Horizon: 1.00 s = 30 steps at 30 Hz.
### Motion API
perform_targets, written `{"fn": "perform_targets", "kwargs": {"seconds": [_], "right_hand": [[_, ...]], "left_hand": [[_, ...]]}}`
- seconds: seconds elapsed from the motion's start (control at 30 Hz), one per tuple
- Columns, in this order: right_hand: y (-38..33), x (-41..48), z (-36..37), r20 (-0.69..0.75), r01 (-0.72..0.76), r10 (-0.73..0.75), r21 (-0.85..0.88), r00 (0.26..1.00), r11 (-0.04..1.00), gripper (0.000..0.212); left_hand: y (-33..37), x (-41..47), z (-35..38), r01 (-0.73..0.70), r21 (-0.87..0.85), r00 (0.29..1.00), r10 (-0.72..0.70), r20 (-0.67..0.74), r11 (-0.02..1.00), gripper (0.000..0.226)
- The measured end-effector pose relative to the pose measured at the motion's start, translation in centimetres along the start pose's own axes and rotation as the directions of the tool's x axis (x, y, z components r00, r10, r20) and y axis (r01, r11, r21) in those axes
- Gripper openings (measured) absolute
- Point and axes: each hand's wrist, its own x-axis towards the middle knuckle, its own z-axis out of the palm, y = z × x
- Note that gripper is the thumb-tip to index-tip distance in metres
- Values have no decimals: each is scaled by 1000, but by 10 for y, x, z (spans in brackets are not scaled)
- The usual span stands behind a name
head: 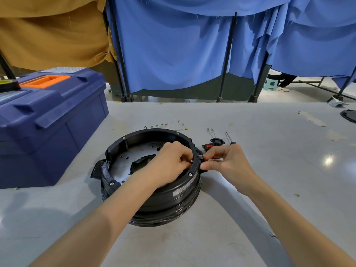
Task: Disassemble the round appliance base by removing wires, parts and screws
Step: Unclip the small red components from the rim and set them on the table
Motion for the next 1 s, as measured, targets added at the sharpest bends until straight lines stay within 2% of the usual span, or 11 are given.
{"fn": "perform_targets", "kwargs": {"seconds": [0.17, 0.3, 0.37, 0.43, 0.5, 0.53, 0.67, 0.77, 0.83, 0.93, 1.0], "right_hand": [[0, 2, -3, -15, 22, -22, -29, 1000, 999, 28], [-5, 2, -11, -39, 14, -15, -38, 999, 999, 27], [-10, 3, -25, -113, 15, -12, 21, 993, 1000, 22], [-11, 4, -39, -267, 24, -17, 25, 964, 999, 15], [-6, 6, -49, -407, 13, -57, -111, 912, 994, 14], [-3, 7, -51, -433, -6, -72, -174, 898, 985, 15], [12, 19, -41, -402, -61, -62, -287, 914, 956, 11], [17, 33, -28, -345, -9, -159, -438, 925, 899, 11], [17, 43, -21, -278, 33, -232, -573, 932, 819, 10], [18, 57, -18, -149, 79, -303, -775, 941, 627, 11], [18, 65, -19, -82, 136, -335, -803, 939, 580, 13]], "left_hand": [[-3, 0, 0, 15, -31, 1000, -15, -3, 999, 24], [-6, 0, 1, 38, -35, 999, -38, 15, 999, 37], [-6, 0, 1, 41, -36, 999, -40, 15, 999, 43], [-5, 0, 2, 30, -25, 999, -30, 15, 999, 45], [-4, 0, 2, 16, -7, 1000, -16, 22, 1000, 44], [-3, 0, 2, 10, 2, 1000, -10, 25, 1000, 44], [-2, 1, 3, 3, 1, 1000, -3, 22, 1000, 41], [-4, 0, 2, 1, -17, 1000, -1, 28, 1000, 45], [-4, -1, 2, -6, -21, 999, 7, 34, 1000, 43], [-4, 0, 3, -10, -10, 999, 10, 35, 1000, 32], [-5, 0, 3, -13, -5, 999, 13, 35, 1000, 37]]}}
